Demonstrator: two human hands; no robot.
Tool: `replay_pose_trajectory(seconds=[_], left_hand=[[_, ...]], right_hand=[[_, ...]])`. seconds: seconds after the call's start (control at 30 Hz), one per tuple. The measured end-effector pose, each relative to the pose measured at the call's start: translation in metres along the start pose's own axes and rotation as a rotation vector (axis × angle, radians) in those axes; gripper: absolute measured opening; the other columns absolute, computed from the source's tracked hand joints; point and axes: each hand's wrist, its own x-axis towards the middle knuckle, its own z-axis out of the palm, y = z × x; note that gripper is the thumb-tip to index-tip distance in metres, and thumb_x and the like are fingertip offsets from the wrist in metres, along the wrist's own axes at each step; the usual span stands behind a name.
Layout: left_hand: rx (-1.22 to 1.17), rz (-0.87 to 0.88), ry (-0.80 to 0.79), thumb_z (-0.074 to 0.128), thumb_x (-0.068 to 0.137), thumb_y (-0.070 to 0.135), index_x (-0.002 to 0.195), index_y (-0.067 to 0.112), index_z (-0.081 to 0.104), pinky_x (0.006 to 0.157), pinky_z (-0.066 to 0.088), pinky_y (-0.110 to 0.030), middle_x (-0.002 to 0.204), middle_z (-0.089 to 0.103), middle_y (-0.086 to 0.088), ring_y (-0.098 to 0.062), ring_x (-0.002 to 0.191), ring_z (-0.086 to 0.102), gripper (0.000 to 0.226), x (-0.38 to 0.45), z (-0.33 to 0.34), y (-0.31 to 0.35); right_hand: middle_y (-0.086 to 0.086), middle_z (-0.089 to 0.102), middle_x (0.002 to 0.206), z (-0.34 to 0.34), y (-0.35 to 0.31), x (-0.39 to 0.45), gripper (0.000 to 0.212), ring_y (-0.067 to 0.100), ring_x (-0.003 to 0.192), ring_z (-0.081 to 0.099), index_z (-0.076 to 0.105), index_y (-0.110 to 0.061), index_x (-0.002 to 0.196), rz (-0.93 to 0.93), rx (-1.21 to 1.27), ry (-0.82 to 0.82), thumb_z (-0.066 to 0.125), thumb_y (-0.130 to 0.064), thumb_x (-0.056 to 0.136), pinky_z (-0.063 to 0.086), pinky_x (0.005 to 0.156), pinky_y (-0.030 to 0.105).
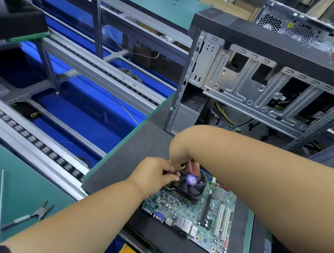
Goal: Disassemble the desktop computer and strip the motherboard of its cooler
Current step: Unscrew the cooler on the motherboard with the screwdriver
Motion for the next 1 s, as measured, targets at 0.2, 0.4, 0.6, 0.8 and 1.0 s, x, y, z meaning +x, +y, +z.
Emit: replay_pose_trajectory(seconds=[0.2,0.4,0.6,0.8,1.0], left_hand=[[-0.081,-0.09,-0.038,0.08,0.078,0.019,0.081,0.036,0.074,0.064,0.05,-0.011,0.082,0.075,0.007,-0.003,0.079,0.068,0.018,-0.007,-0.007,-0.003],[0.048,-0.169,-0.145,0.073,0.081,0.013,0.083,0.038,0.068,0.056,0.043,-0.003,0.075,0.069,0.013,0.006,0.072,0.064,0.026,-0.003,-0.013,-0.004],[0.062,-0.104,-0.151,0.079,0.078,0.012,0.079,0.033,0.064,0.076,0.055,-0.02,0.082,0.069,0.01,0.0,0.078,0.066,0.026,0.003,-0.012,-0.008],[0.326,-0.011,-0.257,0.072,0.082,0.012,0.087,0.024,0.062,0.081,0.052,-0.022,0.085,0.064,0.011,-0.006,0.083,0.064,0.016,0.005,-0.01,-0.013],[0.587,0.13,-0.235,0.072,0.083,0.025,0.092,0.024,0.055,0.076,0.049,-0.03,0.09,0.053,0.005,-0.02,0.084,0.055,0.019,0.008,-0.004,-0.012]], right_hand=[[-0.005,0.048,0.068,0.017,-0.007,-0.007,0.03,0.018,0.061,0.047,0.049,-0.02,0.063,-0.097,-0.402,0.445,0.053,-0.018,0.092,0.042,0.06,0.027],[-0.006,0.043,0.06,0.022,0.0,-0.014,0.032,0.014,0.05,0.038,0.043,-0.02,0.059,-0.293,-0.686,0.571,0.058,-0.013,0.086,0.03,0.046,0.021],[-0.003,0.042,0.061,0.024,0.012,-0.007,0.034,0.014,0.051,0.037,0.042,-0.018,0.059,-0.171,-0.46,0.607,0.059,-0.018,0.089,0.034,0.049,0.024],[-0.001,0.043,0.072,0.022,0.011,-0.001,0.031,0.024,0.076,0.047,0.044,-0.016,0.068,-0.083,-0.434,0.462,0.041,-0.019,0.099,0.033,0.053,0.028],[0.002,0.061,0.067,0.01,0.02,-0.002,0.037,0.011,0.056,0.051,0.049,-0.013,0.063,-0.058,-0.256,0.164,0.04,-0.013,0.1,0.041,0.052,0.024]])
